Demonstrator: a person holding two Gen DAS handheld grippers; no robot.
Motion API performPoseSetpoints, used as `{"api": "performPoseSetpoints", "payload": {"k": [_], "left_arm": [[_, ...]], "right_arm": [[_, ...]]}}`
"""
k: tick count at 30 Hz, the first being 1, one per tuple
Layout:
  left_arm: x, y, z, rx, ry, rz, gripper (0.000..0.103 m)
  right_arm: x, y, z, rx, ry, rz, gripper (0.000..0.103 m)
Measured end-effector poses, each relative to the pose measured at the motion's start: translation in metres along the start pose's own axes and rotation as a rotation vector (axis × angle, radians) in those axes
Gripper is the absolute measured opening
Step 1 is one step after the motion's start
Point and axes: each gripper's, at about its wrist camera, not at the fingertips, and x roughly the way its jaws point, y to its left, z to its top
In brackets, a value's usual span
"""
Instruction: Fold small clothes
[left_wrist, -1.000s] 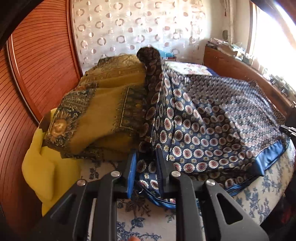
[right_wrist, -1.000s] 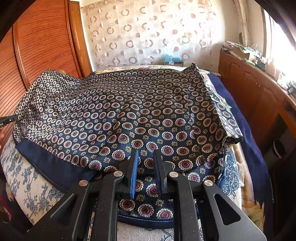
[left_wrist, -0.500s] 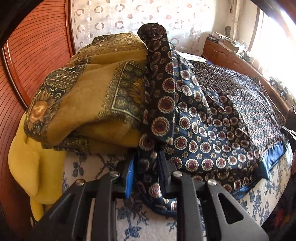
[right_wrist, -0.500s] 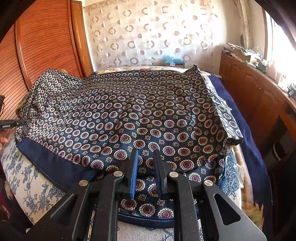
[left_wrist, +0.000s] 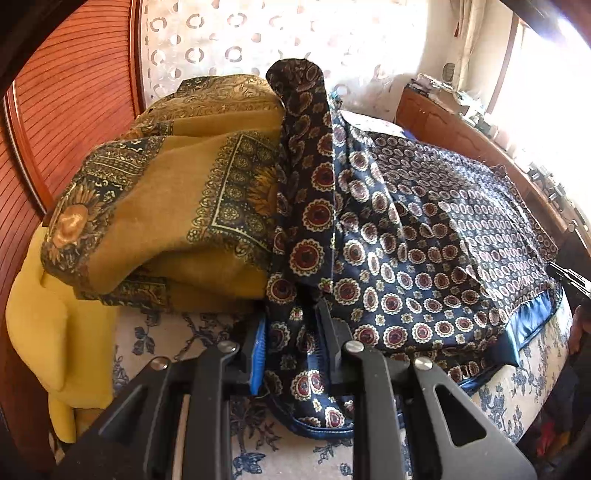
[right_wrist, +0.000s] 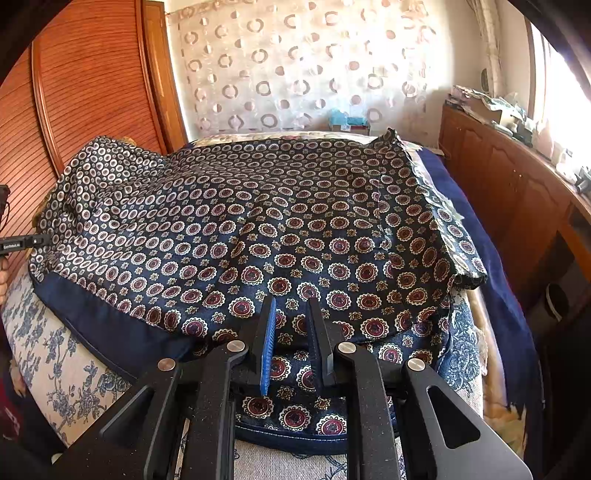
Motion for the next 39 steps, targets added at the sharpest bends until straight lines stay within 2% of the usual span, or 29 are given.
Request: {"api": "performPoseSetpoints", "payload": {"k": [7,10,12,16,17,18,19,22,25,27,29,30,31,39], "left_arm": [[-0.011,-0.014,-0.013,0.057,0.005,-0.03,0.015],[-0.009,-0.023,-0.01,0.09,0.0,-0.005,0.016],[-0.002,-0.026,-0.003,0.106,0.009,0.042,0.016],[0.011,-0.022,0.005,0.078,0.031,0.107,0.016],[0.012,-0.02,0.005,0.066,0.028,0.103,0.015],[0.011,-0.021,0.005,0.064,0.015,0.09,0.014],[0.007,-0.024,0.004,0.076,-0.002,0.068,0.001],[-0.016,-0.042,0.006,0.131,-0.074,0.044,0.0],[-0.042,-0.056,0.014,0.128,-0.143,-0.002,0.0],[-0.056,-0.068,0.025,0.134,-0.183,-0.047,0.0],[-0.061,-0.08,0.036,0.142,-0.199,-0.1,0.0],[-0.062,-0.085,0.042,0.14,-0.208,-0.116,0.0],[-0.061,-0.092,0.047,0.145,-0.21,-0.138,0.0],[-0.046,-0.184,0.074,0.222,-0.212,-0.296,0.0]], "right_arm": [[0.0,0.0,0.0,0.0,0.0,-0.001,0.014],[0.001,0.0,0.0,-0.002,0.002,-0.002,0.014],[0.001,0.0,0.0,-0.002,0.004,-0.001,0.014],[0.001,0.001,0.0,0.0,0.002,-0.001,0.014],[0.001,0.001,0.0,0.0,0.0,-0.001,0.014],[0.001,0.001,0.0,0.0,-0.001,0.0,0.014],[0.0,0.001,-0.001,0.001,-0.002,0.0,0.014],[-0.001,-0.001,-0.001,0.007,-0.005,0.005,0.014],[-0.003,-0.004,0.0,0.014,-0.004,0.02,0.014],[-0.005,-0.007,0.001,0.026,-0.013,0.024,0.023],[-0.01,-0.014,0.003,0.065,-0.039,0.048,0.062],[-0.013,-0.018,0.003,0.08,-0.049,0.06,0.067],[-0.016,-0.02,0.004,0.085,-0.055,0.065,0.069],[-0.043,-0.037,0.002,0.07,-0.08,0.019,0.07]]}}
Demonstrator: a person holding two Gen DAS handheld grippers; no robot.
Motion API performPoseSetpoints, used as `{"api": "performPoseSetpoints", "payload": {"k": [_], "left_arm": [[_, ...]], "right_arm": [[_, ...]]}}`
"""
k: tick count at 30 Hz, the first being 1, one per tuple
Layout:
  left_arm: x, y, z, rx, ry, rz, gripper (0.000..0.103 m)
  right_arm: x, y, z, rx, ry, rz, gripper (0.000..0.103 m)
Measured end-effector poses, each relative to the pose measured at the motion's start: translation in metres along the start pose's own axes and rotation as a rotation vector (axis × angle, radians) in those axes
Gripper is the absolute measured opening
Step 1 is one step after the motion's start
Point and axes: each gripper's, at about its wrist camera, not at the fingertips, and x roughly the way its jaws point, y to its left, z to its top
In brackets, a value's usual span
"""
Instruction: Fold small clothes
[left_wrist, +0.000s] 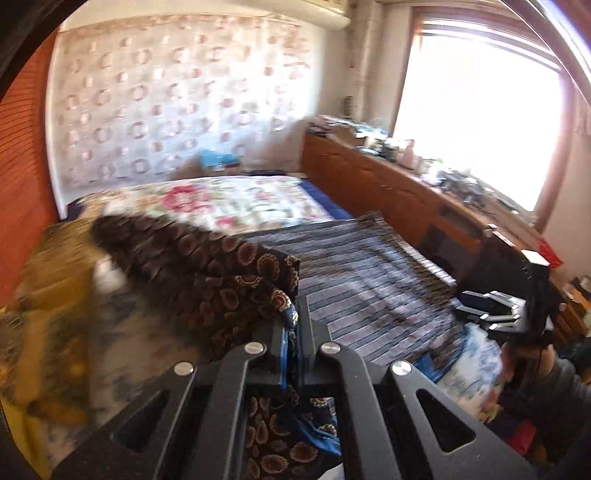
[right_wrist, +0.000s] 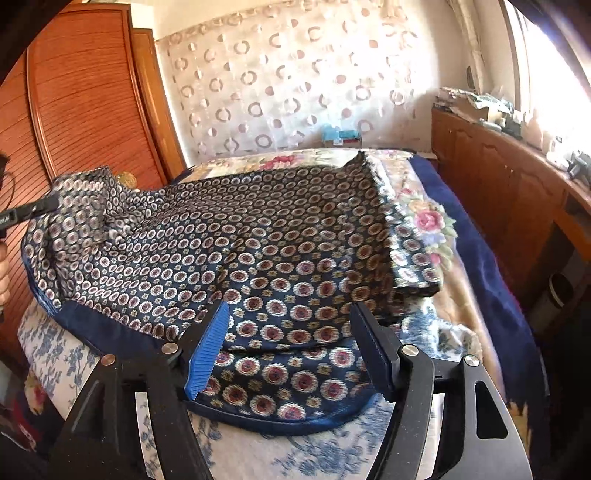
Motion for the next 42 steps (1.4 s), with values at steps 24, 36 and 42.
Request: {"api": "performPoseSetpoints", "payload": {"k": [24,36,42], "left_arm": [[0.103,-0.189,0.063,0.313,0.167,-0.072,0.006],[0.069,-0.15,0.028,0.334,0.319,-0.124,0.008],[0.061,-0.144,-0.005,0.344,0.356,-0.137,0.008]], "right_arm": [[-0.045,-0.044,-0.005,0.05,-0.059,-0.053,0.07],[-0.045,-0.043,0.015,0.064,-0.072,-0.063,0.07],[-0.042,-0.021,0.026,0.036,-0.081,-0.014,0.07]]}}
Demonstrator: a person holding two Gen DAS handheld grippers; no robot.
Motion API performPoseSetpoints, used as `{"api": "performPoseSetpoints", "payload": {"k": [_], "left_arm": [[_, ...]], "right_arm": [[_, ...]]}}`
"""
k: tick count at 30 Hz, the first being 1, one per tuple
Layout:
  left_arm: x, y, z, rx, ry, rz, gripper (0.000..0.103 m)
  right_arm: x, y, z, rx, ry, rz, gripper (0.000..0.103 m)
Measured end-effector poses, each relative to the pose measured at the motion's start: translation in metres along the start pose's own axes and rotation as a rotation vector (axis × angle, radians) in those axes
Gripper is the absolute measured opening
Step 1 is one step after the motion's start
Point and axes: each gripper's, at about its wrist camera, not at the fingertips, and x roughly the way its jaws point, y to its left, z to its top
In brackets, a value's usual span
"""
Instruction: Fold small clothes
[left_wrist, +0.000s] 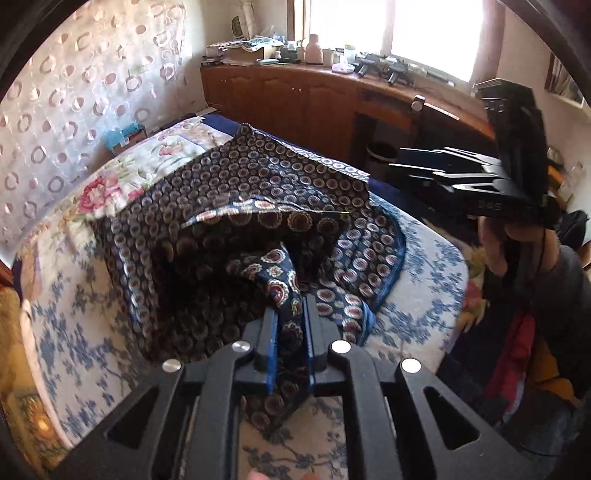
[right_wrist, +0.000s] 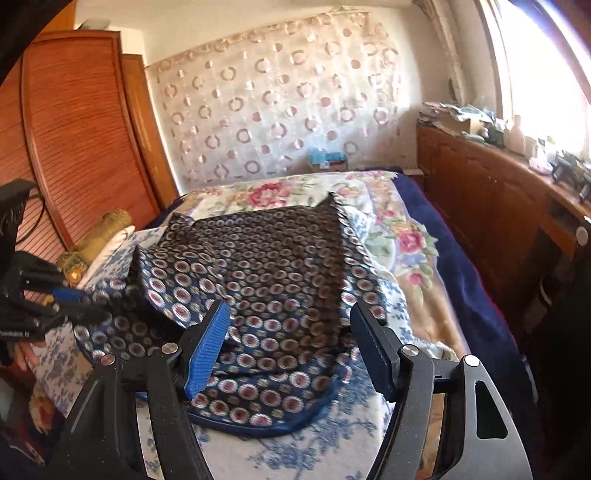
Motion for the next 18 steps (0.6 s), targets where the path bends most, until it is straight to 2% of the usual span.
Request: {"api": "performPoseSetpoints", "payload": {"k": [7,12,18], "left_arm": [[-0.048,0.007,-0.014,-0.071,-0.118,-0.026,0.009],[-0.08,0.027,-0.023,-0.124,-0.19,0.038,0.009],[-0.096,0.061,-0.048,-0.21,-0.225,0.126,0.009]], "right_arm": [[0.009,0.021,0.009,-0.048,0.007,0.016,0.07],[0.009,0.035,0.018,-0.073,-0.001,0.037,0.07],[0.021,0.065,0.035,-0.163,0.005,0.071,0.07]]}}
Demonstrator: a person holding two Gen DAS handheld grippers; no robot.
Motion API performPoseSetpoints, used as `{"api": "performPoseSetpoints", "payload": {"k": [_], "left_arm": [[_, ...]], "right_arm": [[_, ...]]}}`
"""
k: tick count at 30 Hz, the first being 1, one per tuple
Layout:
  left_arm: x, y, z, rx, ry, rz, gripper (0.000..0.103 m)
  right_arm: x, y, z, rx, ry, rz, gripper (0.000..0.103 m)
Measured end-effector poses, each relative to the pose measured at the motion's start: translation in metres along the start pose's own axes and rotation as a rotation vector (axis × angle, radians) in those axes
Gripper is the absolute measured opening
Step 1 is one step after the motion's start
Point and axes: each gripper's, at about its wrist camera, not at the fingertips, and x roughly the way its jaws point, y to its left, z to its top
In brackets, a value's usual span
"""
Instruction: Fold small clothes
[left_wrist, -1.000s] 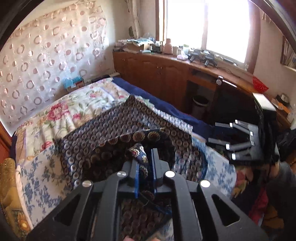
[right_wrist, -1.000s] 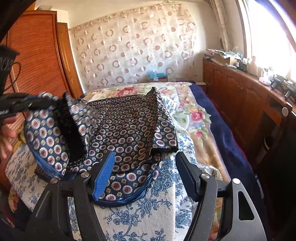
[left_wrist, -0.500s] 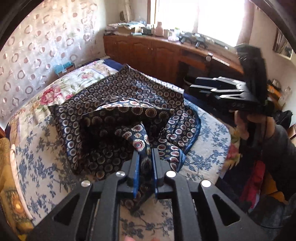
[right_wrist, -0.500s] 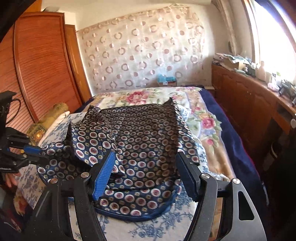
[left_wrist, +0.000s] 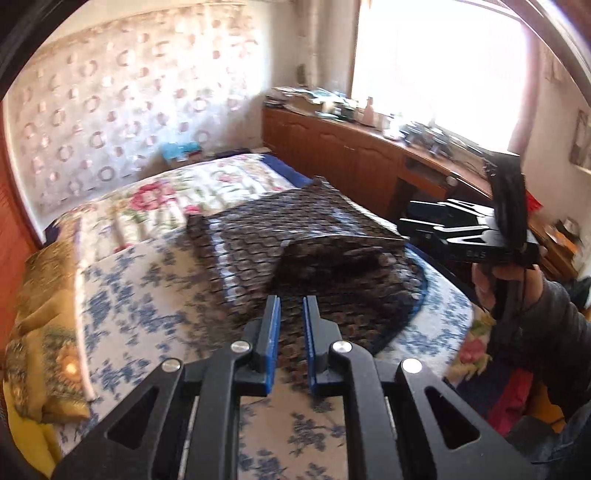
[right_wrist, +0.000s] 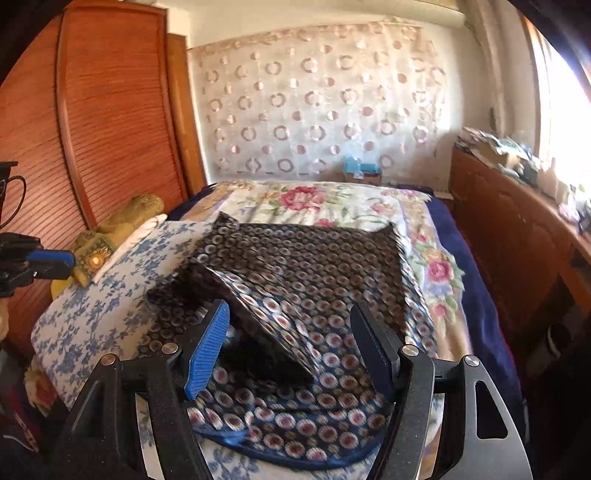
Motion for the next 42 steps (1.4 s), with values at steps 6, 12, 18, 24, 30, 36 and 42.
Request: {"api": "performPoseSetpoints", "payload": {"k": [6,12,18,24,30,36,42], "left_arm": [[-0.008,0.029,-0.025,-0.057,-0.012,0.071,0.009],[-0.004,0.044,-0.045,-0.088,0.002,0.091,0.009],[-0.003,0.054,-0.056,-0.116,-0.003,0.094,0.009],[-0.004,0.067,-0.057,-0.143,-0.01,0.098,0.009],[0.004,0.079,-0.052,-0.158,-0.006,0.119,0.009],[0.026,0.09,-0.049,-0.17,0.017,0.125,0.009],[0.049,0.095,-0.045,-0.174,0.044,0.111,0.009]], "right_arm": [[0.036,0.042,0.024,-0.115,0.065,0.073,0.07],[0.082,0.086,0.038,-0.267,0.186,0.095,0.07],[0.106,0.123,0.049,-0.379,0.267,0.162,0.07],[0.155,0.147,0.034,-0.444,0.402,0.219,0.07],[0.19,0.139,0.013,-0.466,0.485,0.207,0.07],[0.204,0.116,0.011,-0.464,0.513,0.172,0.047],[0.19,0.1,0.027,-0.478,0.444,0.152,0.006]]}}
